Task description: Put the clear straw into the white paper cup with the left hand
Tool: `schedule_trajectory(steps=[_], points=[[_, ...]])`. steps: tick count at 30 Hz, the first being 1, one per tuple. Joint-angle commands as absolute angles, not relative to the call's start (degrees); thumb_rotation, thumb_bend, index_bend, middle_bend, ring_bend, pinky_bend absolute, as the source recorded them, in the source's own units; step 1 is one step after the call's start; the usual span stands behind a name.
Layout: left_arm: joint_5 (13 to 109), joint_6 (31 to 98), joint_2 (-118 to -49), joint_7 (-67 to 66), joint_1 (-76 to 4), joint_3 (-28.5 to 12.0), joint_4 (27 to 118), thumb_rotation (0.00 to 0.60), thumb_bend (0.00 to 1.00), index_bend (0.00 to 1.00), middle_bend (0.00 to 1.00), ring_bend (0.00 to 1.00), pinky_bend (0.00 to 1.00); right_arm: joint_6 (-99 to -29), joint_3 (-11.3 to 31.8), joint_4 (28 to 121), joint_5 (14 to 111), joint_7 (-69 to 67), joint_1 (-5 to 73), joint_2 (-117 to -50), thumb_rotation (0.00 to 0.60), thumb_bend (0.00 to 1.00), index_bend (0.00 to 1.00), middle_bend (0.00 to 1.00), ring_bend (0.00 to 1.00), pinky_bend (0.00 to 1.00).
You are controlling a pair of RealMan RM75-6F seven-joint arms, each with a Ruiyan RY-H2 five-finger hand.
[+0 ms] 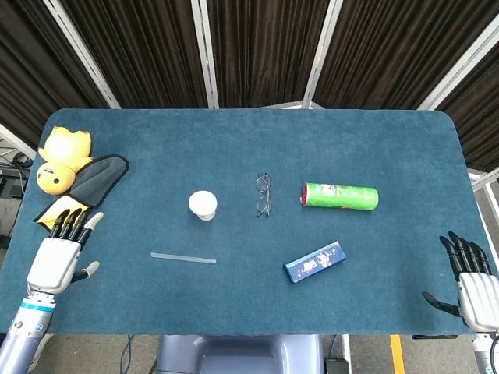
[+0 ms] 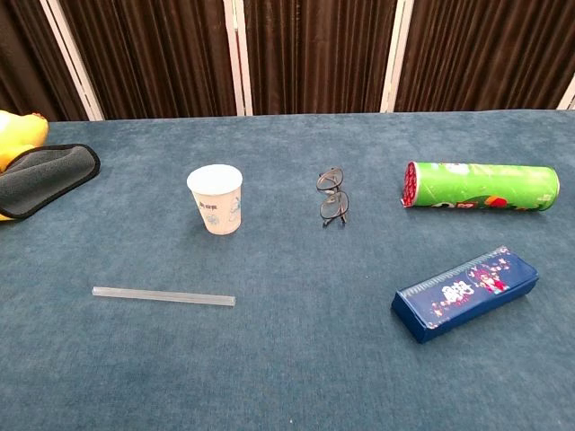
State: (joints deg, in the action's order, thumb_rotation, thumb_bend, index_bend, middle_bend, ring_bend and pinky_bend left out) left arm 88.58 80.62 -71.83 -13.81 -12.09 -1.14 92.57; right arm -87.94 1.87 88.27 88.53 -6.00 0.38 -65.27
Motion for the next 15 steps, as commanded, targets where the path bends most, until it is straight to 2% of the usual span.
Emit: schedule_trajectory(steps=[1,15], points=[[88.6,80.6,-71.8,-13.8,-12.1,-1.1,92.6,0.6,0.2,0.08,0.0,0.0,0.0,-87.9,1.9,88.3,88.5,-6.0,0.4,-65.3,0.6,0.07,0.0,0.0,0.0,0.0],[88.5,80.4,-71.7,-13.6,-12.2,-1.1,92.7,0.6,0.2,0.08,0.0,0.0,0.0,-87.9,1.9,88.4,88.5,-5.8,0.4,-65.3,0.6,0.08,0.0,0.0,0.0,0.0]])
